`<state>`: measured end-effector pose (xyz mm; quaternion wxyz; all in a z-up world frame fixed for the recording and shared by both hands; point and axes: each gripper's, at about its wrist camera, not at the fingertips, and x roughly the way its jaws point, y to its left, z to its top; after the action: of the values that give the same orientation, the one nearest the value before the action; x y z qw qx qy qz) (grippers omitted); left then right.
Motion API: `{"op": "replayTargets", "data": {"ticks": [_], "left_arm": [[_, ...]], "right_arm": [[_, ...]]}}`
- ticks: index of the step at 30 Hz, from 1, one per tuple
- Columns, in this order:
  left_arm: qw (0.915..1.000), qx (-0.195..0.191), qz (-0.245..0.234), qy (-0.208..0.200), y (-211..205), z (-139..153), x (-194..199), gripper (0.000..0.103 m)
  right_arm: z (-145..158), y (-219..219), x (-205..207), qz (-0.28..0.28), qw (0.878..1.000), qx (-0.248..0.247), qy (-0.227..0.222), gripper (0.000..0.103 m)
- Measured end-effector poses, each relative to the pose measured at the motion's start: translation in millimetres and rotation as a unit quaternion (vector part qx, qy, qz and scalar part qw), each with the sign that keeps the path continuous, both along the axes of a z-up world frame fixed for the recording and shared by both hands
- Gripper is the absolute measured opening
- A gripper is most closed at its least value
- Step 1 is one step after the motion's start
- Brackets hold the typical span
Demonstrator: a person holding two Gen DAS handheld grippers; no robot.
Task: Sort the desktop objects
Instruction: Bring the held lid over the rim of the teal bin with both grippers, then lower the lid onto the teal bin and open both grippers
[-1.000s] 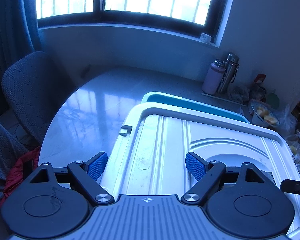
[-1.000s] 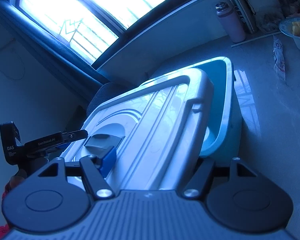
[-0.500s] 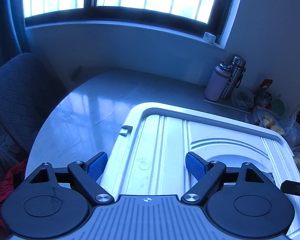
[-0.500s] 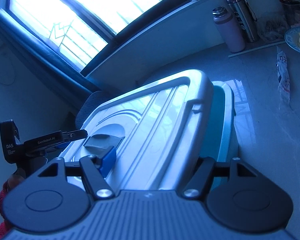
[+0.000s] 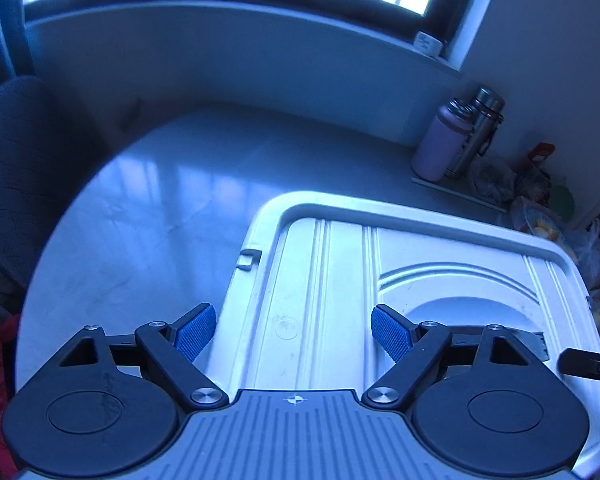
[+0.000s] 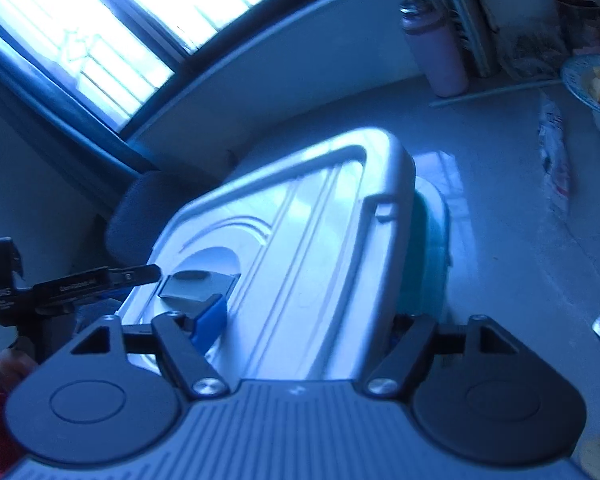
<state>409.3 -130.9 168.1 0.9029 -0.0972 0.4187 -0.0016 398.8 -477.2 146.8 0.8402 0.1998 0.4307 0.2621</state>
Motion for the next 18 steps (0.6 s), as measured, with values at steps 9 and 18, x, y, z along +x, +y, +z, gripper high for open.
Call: {"op": "replayTargets", "data": {"ticks": [9,18], "left_arm": [[0.9997,0.014,-0.021,0.004,-12.6,-6.1,1.5,0.086],[0.9996,0.016,-0.023,0.003,-13.0,-0.2,-1.0,0.086]], "right_arm": [[16.3,7.1,-9.8,-0.027,0.998,-0.059,-0.021,0.092],[33.7,4.0,-14.4,-0.069,0.984,-0.152,-0.058,0.094]]}}
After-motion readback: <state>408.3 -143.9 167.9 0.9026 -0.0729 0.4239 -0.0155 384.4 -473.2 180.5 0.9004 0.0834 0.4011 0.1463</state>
